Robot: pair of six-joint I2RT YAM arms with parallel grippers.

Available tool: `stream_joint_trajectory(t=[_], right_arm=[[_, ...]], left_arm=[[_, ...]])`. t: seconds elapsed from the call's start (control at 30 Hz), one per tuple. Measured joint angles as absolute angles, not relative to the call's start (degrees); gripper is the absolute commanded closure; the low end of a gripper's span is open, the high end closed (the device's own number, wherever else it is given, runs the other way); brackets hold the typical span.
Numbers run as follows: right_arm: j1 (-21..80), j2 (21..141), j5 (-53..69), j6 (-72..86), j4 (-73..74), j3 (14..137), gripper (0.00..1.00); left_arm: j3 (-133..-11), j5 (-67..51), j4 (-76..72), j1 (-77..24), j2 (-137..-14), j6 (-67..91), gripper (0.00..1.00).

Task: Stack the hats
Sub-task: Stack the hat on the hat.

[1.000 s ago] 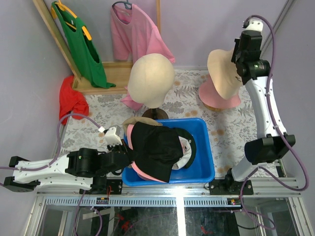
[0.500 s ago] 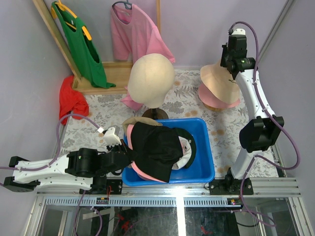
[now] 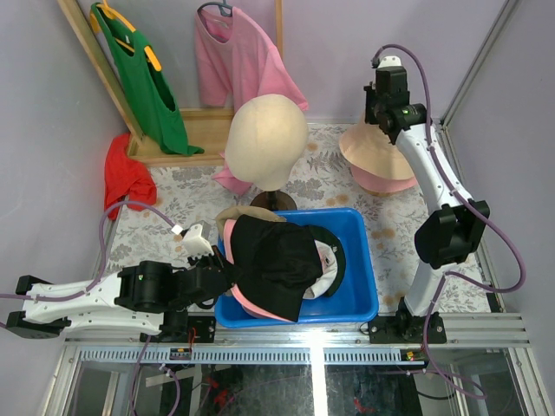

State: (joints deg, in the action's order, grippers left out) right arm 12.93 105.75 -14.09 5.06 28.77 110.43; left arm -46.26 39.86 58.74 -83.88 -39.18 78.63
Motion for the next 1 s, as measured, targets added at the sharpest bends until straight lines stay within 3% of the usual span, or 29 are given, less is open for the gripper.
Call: stream_joint_trajectory(t=[0.1, 0.27, 0.43, 1.0], right_arm=[[13.47, 105.75, -14.33, 4.80, 28.67, 109.23, 0.83], [13.52, 105.71, -14.81, 4.49, 27.79, 105.43, 0.54], [13.52, 104.84, -15.81, 4.49, 27.79, 102.06, 0.35], [13.52, 95.81, -15.97, 7.09, 31.62, 103.90, 0.25]], left_arm=[[-46.13, 39.83, 58.67, -83.88, -39.00, 78.74, 1.00], [-45.80, 39.83, 58.43, -83.88, -38.61, 78.72, 1.00], [-45.80, 39.86, 58.08, -83.88, -38.89, 78.32, 1.00], [-45.80, 39.44, 56.12, -83.88, -39.31, 75.26, 1.00]])
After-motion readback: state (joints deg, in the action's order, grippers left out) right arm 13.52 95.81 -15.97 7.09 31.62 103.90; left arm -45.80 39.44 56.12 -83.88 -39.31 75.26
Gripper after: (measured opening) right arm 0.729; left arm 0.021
